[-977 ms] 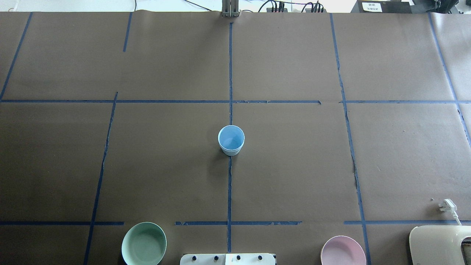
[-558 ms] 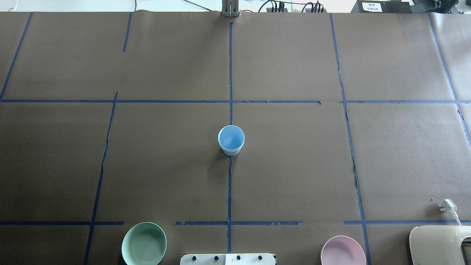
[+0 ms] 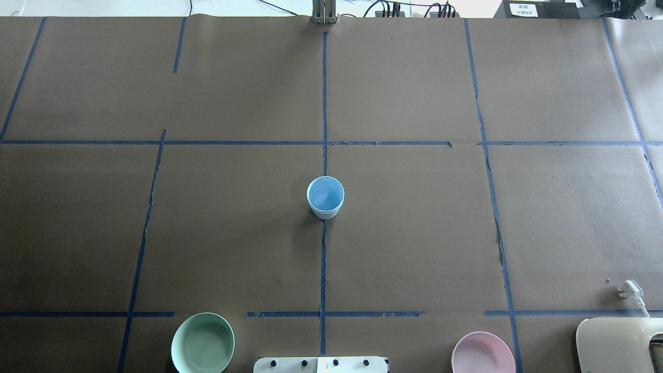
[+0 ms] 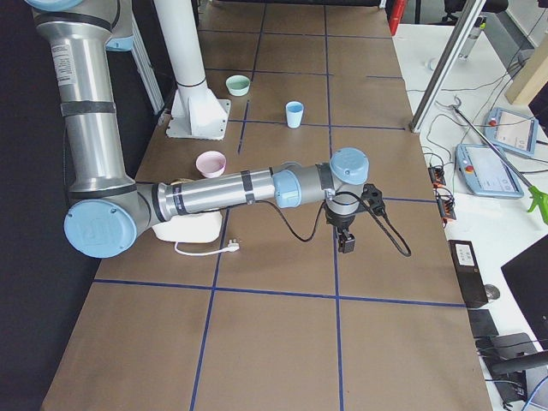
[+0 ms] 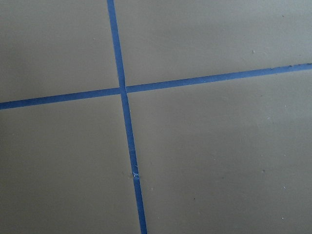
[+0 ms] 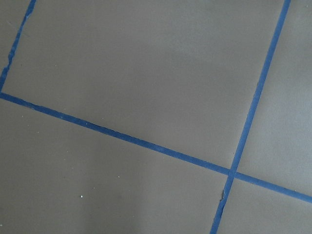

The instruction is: Stack blue cups with both arms

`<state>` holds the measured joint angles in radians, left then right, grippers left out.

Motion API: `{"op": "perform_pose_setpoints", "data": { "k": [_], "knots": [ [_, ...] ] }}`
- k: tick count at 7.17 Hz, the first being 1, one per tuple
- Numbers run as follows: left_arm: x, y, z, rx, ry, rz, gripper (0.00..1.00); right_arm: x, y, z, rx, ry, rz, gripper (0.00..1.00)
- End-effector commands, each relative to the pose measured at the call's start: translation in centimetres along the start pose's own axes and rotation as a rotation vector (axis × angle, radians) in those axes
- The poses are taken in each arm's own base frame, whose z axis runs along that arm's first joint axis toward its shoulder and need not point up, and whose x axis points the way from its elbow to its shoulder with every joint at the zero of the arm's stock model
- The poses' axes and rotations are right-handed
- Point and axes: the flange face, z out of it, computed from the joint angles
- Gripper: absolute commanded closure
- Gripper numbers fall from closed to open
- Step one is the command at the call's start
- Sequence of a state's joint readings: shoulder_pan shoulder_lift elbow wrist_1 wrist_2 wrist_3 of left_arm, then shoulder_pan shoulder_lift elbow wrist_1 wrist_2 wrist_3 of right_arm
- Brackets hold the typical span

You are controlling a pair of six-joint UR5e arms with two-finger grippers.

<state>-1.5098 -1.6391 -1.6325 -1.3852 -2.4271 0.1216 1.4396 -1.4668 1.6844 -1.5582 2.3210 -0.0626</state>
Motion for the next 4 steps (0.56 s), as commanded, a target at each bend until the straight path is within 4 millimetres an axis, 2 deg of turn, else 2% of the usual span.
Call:
{"op": "perform_pose_setpoints", "data": {
  "k": [1,3,4],
  "knots": [
    [-1.4,0.3,1.4,-0.027,0.003,-0.029,0.00,1.8,1.1,2.3,-0.049,-0.001,0.038,0.01],
    [-2.1,0.7,1.7,-0.028,0.000,-0.040,0.00,2.9,2.3,3.6,-0.074,-0.002,0.064,0.01],
    [-2.5,0.9,1.9,-0.033,0.001,-0.049,0.00,4.4,1.8,5.2,-0.099,-0.005,0.086,0.00]
  ]
}}
